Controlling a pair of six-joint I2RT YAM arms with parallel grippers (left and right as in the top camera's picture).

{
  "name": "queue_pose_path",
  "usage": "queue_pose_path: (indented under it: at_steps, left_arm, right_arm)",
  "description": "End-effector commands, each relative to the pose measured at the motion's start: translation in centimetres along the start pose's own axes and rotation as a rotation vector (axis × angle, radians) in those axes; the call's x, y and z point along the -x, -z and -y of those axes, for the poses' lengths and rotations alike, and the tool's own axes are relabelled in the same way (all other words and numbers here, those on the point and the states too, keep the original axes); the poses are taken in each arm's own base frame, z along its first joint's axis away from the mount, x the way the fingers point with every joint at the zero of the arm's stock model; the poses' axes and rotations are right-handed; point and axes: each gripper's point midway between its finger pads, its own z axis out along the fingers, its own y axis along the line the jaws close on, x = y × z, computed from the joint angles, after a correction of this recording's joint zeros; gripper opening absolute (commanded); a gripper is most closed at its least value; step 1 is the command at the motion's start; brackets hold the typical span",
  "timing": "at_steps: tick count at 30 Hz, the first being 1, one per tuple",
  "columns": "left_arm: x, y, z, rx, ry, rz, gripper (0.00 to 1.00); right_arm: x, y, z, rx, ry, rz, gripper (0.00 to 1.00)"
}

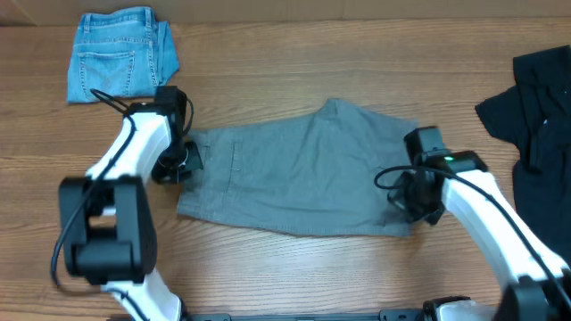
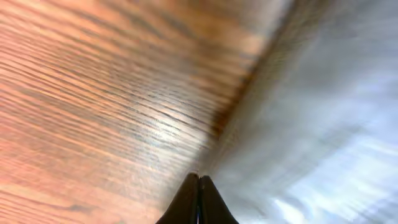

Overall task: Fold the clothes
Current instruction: 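Grasp both trouser edges and stretch them apart to flatten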

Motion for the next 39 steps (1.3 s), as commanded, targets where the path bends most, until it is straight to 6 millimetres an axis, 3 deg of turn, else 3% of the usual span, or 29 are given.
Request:
queue_pose_path:
  at_steps: [1,5,8,14,19,25,34,36,39]
  left_arm:
    - [0.9,7.3,3.3,-0.191,-0.066,0.199,0.04]
    - [0.9,10.9,7.2,-0.302,-0.152,0.326,0.04]
    - [1.0,10.6,9.4,-0.319,-0.194,0.346,0.04]
    - [1.6,5.9,11.4,-0.292,-0.219,0.271,0.04]
    - [2.0,0.6,12.2,-0.246,-0.274,0.2,0.04]
    - [2.0,-3.4,11.7,-0.209,-0.262,0.134,0.04]
    - [2.6,-5.2,9.6,-0.168,-0.213,0.099,0.04]
    - [2.7,-5.3,8.6,-0.153,-0.195,0.09,0.04]
    - [3.1,-5.6,6.0,-0.064,-0.162,0.085,0.04]
  right_arm:
    - [2.6,4.6,-2.9,0.153,0.08,0.142,0.11]
    - [3.0,5.8,-6.5,0.323,0.214,0.163,0.19]
    - [4.3,5.3,-8.0,0.354,0.241,0.199,0.19]
    - [6.0,1.9,-9.5,0.338,0.253,0.185,0.15]
    - [7.4,-0.6,-9.6,0.319,0.225,0.171,0.12]
    - [8.7,-2.6,-7.4,0.222,0.177,0.175,0.12]
    - [8.6,-7.7,-6.6,0.182,0.144,0.066,0.04]
    - [8.6,-9.3,-5.4,0.134,0.126,0.044,0.04]
    - [9.0,-9.8,-3.8,0.083,0.098,0.04,0.04]
